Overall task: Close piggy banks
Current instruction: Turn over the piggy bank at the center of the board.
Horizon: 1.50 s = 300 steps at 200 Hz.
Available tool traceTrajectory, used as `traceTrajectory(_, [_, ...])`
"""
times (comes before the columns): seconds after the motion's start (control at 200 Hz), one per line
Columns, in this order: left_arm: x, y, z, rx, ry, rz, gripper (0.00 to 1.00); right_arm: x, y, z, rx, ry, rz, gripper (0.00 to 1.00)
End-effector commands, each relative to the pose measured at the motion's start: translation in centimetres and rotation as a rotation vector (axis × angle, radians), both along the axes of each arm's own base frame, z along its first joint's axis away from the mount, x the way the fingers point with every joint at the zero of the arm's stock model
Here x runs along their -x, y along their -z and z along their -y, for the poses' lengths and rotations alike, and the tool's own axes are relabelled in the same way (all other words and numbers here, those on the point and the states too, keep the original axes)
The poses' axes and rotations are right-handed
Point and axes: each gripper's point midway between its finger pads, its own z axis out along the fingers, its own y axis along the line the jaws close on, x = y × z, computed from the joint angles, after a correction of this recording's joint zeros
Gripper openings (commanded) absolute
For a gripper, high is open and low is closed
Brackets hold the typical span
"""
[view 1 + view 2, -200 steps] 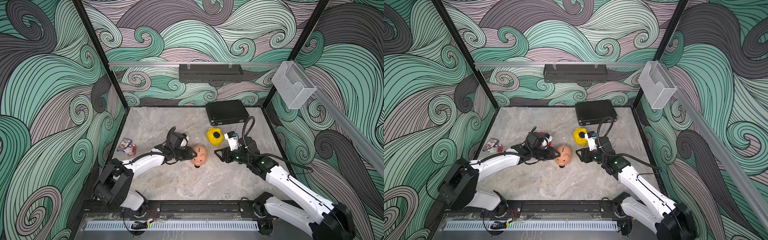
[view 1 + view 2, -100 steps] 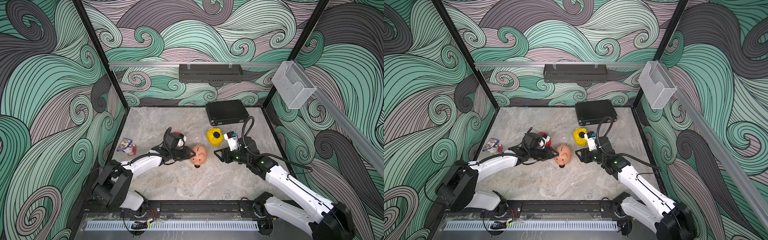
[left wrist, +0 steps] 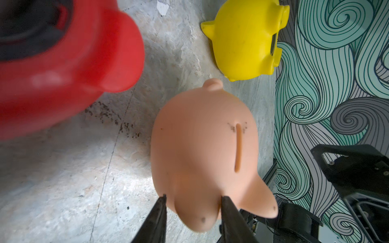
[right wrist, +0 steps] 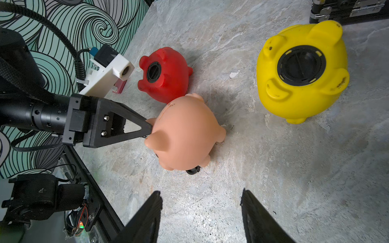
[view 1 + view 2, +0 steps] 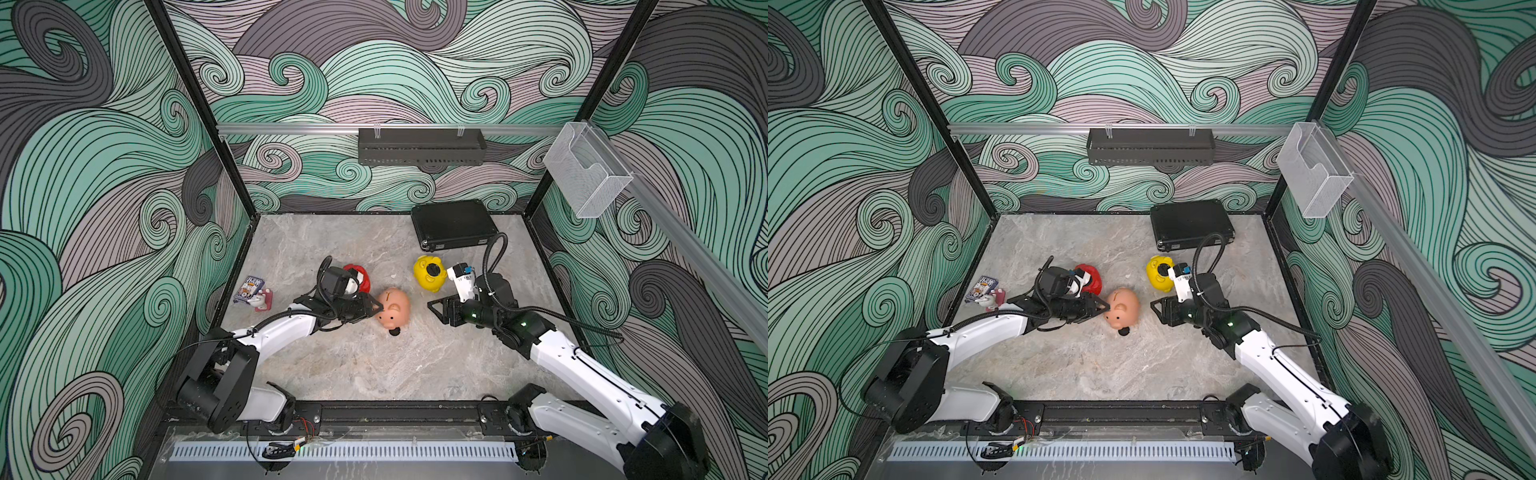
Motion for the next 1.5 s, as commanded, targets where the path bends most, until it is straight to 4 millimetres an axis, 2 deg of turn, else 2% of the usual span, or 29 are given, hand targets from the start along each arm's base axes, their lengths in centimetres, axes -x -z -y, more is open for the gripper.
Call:
traceTrajectory(0.0, [0.9, 1.2, -1.0, -0.038, -0.008, -0.046, 0.40, 0.1, -0.1, -0.3, -0.010, -0.013, -0.003, 0.62])
traceTrajectory(1.496, [1.1, 1.6, -3.3, -0.119, -0.022, -0.038, 0.40, 0.2, 0.4, -0.5, -0.010, -0.019, -0.026, 0.62])
